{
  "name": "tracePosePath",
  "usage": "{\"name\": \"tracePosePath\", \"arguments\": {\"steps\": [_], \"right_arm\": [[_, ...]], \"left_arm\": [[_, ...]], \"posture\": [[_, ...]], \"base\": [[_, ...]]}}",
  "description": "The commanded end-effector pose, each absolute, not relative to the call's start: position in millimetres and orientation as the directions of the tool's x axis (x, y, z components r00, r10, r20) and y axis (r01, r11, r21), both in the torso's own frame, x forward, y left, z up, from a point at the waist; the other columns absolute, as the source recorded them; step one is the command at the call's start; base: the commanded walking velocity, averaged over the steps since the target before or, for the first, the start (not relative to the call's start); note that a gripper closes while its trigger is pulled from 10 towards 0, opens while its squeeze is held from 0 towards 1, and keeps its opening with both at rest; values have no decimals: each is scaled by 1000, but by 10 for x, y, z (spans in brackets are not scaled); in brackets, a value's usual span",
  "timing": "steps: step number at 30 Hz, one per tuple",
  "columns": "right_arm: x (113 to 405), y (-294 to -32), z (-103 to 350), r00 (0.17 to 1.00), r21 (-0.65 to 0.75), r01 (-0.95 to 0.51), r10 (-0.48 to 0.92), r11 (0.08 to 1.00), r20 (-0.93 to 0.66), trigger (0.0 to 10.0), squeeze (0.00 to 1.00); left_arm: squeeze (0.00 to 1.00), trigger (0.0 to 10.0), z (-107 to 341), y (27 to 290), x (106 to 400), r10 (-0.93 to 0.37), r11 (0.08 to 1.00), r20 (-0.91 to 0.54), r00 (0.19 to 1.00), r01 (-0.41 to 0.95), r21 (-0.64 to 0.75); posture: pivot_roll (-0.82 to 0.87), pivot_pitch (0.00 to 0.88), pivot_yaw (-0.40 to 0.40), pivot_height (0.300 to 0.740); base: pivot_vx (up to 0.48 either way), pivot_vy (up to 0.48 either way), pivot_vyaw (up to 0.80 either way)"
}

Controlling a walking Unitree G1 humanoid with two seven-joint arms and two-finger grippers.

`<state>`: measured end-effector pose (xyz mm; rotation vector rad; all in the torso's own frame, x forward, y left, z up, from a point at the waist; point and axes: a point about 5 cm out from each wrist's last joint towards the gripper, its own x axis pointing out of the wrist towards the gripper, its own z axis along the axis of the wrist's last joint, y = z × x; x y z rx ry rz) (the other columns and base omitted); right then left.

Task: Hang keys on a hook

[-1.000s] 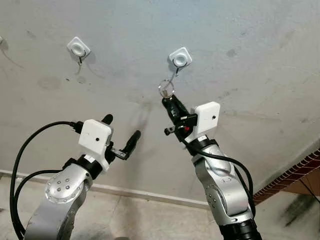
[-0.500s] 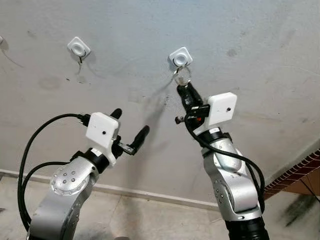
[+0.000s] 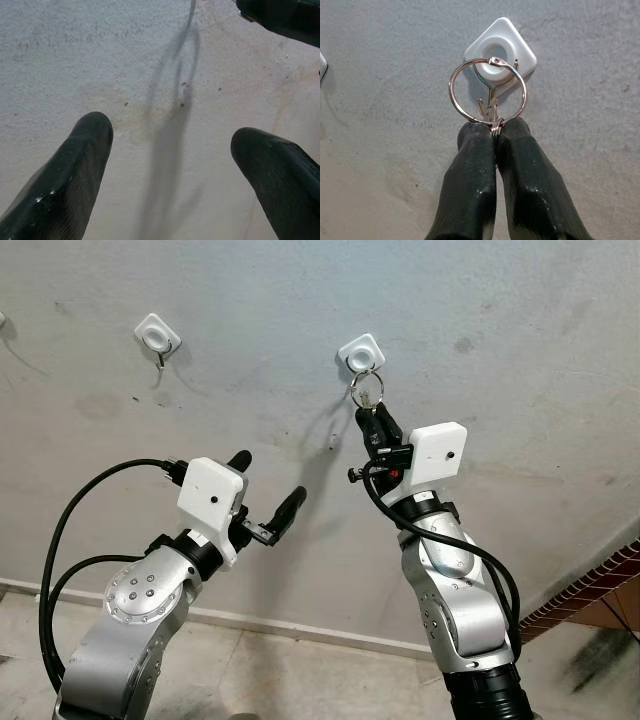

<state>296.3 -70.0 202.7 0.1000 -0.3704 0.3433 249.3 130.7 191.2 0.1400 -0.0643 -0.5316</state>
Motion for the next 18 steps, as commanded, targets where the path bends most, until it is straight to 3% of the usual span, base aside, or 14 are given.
{"name": "tracePosePath", "arguments": {"steps": [1,18], "right_arm": [[2977,-656,2049,866,28,-362,325,932,380,10000,0],[3024,-425,1962,854,40,-414,373,909,361,10000,0]], "left_arm": [[0,10000,1981,1301,2479,-517,848,45,855,504,163],[0,10000,2058,1351,2548,-494,862,63,867,479,167]], "posture": [[335,73,-29,740],[342,79,-31,740]], "base": [[0,0,0],[0,0,0]]}}
